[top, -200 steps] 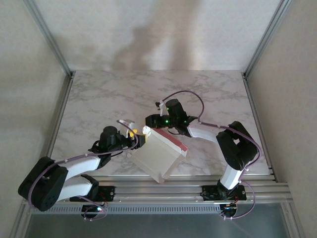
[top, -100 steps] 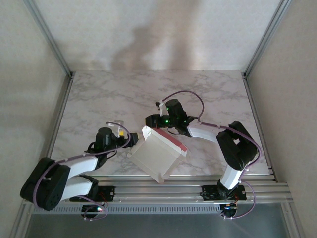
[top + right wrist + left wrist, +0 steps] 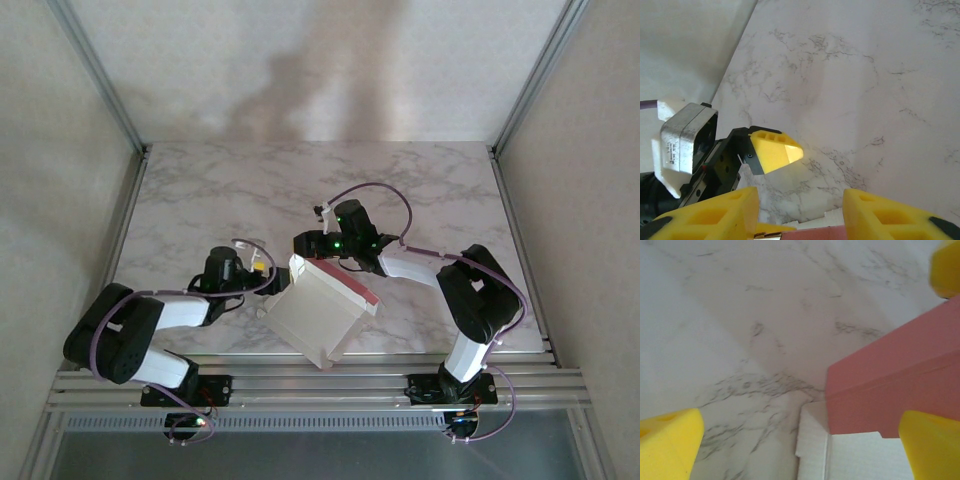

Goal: Fold the paper box

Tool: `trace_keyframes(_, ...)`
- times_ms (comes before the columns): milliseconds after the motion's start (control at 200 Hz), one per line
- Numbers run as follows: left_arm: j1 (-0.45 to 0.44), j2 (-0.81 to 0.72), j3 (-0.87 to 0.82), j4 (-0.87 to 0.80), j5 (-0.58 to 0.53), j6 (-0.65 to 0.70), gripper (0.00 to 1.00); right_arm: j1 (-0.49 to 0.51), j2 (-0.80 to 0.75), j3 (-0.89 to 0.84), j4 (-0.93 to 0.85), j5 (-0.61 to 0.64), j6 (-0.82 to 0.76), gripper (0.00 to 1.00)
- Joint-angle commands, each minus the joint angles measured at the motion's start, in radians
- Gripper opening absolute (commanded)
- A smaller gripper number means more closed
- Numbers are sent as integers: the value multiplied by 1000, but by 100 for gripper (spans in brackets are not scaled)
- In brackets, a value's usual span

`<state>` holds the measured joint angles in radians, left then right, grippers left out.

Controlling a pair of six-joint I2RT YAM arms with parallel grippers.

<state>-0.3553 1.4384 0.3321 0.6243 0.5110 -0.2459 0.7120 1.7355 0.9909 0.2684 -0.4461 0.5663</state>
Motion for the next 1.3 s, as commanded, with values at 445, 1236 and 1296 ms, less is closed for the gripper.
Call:
trace_keyframes(445,-77,88,102,15,61,73,93,-6,8,-6,-38,8,22,47)
trace_keyframes(1236,-97,205,206,55,31,114,55,-6,19,-3,-27,-19,62,42)
trace_keyframes(1296,-104,215,211,57,27,114,52,-6,19,-3,-29,-19,64,42)
